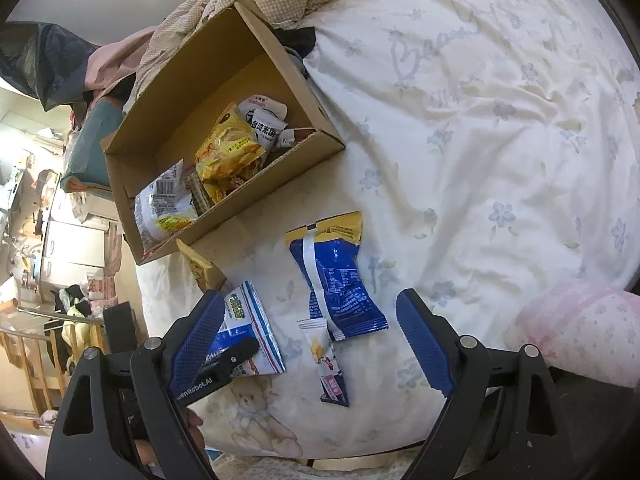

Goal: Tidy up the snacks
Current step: 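Grasp blue-and-white chip bag with the left tool and lift it, then grasp yellow triangular cracker pack with the right tool and lift it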

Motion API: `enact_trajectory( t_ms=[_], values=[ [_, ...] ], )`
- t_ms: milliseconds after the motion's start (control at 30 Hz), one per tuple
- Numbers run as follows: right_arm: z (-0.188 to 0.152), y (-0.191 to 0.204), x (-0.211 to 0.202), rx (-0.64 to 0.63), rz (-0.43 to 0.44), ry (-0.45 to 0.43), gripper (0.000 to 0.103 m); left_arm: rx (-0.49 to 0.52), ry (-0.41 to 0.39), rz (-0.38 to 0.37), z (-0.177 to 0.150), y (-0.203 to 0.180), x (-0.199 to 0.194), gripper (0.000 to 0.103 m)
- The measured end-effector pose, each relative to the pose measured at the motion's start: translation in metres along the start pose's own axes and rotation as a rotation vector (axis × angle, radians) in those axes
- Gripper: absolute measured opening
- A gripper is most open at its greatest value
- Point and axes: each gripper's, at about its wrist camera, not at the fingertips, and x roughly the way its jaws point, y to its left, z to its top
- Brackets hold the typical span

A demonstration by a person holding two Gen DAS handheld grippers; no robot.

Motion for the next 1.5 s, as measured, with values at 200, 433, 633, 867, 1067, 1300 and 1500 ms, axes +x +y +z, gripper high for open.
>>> enact_trajectory(
  t_ms=[200,433,633,867,1067,1300,1500],
  values=[
    [0.001,0.006,0.005,0.000,0.013,0.008,0.090,-0.014,-0.039,-0.021,-0.015,0.011,-0.031,0.050],
    [-0.001,0.021,0.012,-0.026,0.035,0.025,0.090,0.022,-0.115,0.026,-0.016,0.022,-0.095,0.050],
    [-0.003,0.046,0.029,-0.083,0.063,0.073,0.090,0.015,-0.182,0.114,0.002,0.046,-0.135,0.050],
    [0.002,0.076,0.062,-0.132,0.093,0.144,0.090,-0.110,-0.204,0.141,0.006,0.075,-0.125,0.050],
    [0.010,0.095,0.104,-0.165,0.079,0.191,0.090,-0.148,-0.229,0.151,0.007,0.081,-0.127,0.050],
    [0.002,0.133,0.144,-0.351,0.051,0.227,0.084,-0.166,-0.209,0.144,0.014,0.084,-0.120,0.050],
    [-0.013,0.153,0.170,-0.506,-0.019,0.257,0.058,-0.168,-0.216,0.159,0.019,0.083,-0.118,0.050]
  ],
)
